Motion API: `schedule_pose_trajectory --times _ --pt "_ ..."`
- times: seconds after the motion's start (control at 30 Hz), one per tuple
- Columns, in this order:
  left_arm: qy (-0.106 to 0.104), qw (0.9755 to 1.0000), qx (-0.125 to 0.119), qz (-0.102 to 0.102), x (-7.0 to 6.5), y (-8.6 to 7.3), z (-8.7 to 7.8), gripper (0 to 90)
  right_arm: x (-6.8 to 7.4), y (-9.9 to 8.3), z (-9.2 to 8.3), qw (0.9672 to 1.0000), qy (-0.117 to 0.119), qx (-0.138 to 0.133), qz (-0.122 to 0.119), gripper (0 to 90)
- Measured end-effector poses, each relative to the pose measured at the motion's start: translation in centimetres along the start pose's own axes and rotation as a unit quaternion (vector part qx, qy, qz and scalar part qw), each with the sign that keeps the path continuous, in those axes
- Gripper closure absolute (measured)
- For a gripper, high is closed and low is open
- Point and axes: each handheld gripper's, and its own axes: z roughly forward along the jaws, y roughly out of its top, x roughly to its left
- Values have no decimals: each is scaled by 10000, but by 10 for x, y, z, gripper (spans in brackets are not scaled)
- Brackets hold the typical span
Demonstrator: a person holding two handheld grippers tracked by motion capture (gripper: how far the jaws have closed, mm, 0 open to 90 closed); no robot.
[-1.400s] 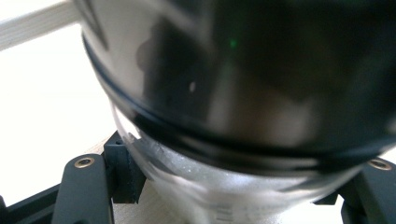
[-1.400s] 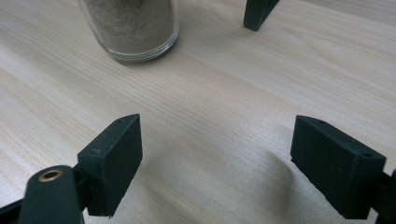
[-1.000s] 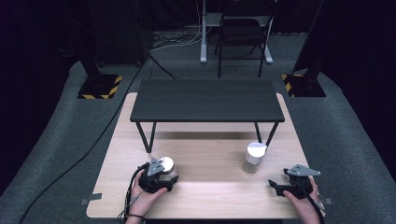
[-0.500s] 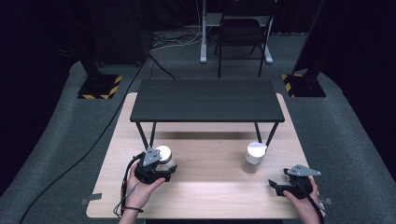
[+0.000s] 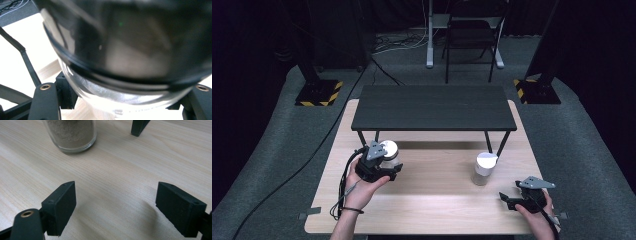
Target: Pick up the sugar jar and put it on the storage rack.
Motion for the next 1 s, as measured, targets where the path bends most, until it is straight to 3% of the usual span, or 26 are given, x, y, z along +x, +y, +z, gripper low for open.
schedule_pose_trajectory --times 0.37,0.63,1.0 --pt "40 10000 -64 -46 6 35 -17 309 0 1 0 10000 5 15 -2 159" --pt "110 9999 9 104 9 70 -33 310 0 1 1 10000 6 26 -1 159" --pt "160 9998 47 129 22 113 -32 310 0 1 1 10000 8 30 -31 159"
